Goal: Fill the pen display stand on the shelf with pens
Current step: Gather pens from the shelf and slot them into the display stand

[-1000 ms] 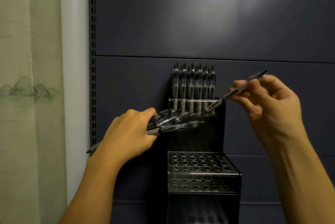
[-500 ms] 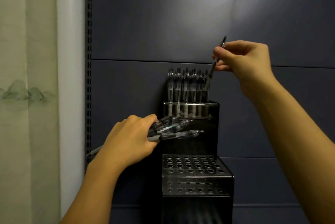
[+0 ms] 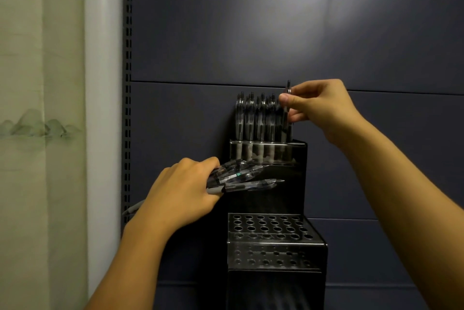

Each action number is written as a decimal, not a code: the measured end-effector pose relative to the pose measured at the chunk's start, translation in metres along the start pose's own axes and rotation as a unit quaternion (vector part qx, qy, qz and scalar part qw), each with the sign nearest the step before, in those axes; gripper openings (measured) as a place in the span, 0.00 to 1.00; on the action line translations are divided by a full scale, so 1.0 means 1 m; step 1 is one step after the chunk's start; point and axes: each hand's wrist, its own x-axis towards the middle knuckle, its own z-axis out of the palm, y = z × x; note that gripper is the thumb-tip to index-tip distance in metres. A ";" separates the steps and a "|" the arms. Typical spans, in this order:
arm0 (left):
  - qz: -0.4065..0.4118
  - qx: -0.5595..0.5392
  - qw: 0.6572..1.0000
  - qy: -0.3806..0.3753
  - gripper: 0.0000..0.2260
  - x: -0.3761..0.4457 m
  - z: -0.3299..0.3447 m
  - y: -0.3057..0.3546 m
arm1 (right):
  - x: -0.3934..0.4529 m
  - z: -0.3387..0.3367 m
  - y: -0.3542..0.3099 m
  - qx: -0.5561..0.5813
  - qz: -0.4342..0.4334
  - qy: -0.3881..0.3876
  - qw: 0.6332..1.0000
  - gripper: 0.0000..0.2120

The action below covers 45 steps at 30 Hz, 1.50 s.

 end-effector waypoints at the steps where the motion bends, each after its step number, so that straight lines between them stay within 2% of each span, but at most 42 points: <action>1: 0.000 -0.001 1.000 0.001 0.07 0.000 0.000 0.000 | -0.002 0.000 0.000 -0.010 0.003 -0.001 1.000 0.24; 5: -0.002 -0.003 1.000 0.001 0.06 0.000 -0.001 -0.001 | -0.010 0.002 0.002 -0.065 0.000 0.003 0.998 0.30; 14: -0.002 -0.007 1.000 0.004 0.07 -0.002 -0.001 0.000 | -0.020 0.008 -0.002 -0.200 -0.025 0.021 0.979 0.16; 20: -0.002 -0.006 1.000 0.006 0.07 -0.002 -0.002 0.001 | -0.023 0.010 0.002 -0.219 -0.024 0.030 0.975 0.16; 24: -0.004 -0.010 1.000 0.002 0.08 -0.002 -0.001 0.000 | -0.033 0.008 0.000 -0.235 -0.053 0.055 0.969 0.16; 28: -0.018 -0.031 0.999 0.002 0.08 -0.001 0.000 0.000 | -0.056 0.007 0.000 -0.181 -0.072 0.080 0.978 0.11; 32: -0.026 -0.047 0.999 0.006 0.06 -0.001 0.001 0.000 | -0.083 0.016 0.012 -0.063 -0.058 0.059 0.995 0.05; 35: -0.028 -0.051 0.998 0.016 0.06 -0.001 0.000 0.000 | -0.097 0.022 0.022 0.016 -0.048 0.024 0.998 0.06; 40: -0.043 -0.061 0.997 0.027 0.08 -0.002 -0.002 0.001 | -0.114 0.028 0.027 0.099 -0.037 -0.049 0.993 0.13; 45: -0.047 -0.061 0.996 0.033 0.08 -0.001 0.000 0.002 | -0.122 0.036 0.032 0.122 -0.021 -0.144 0.982 0.14</action>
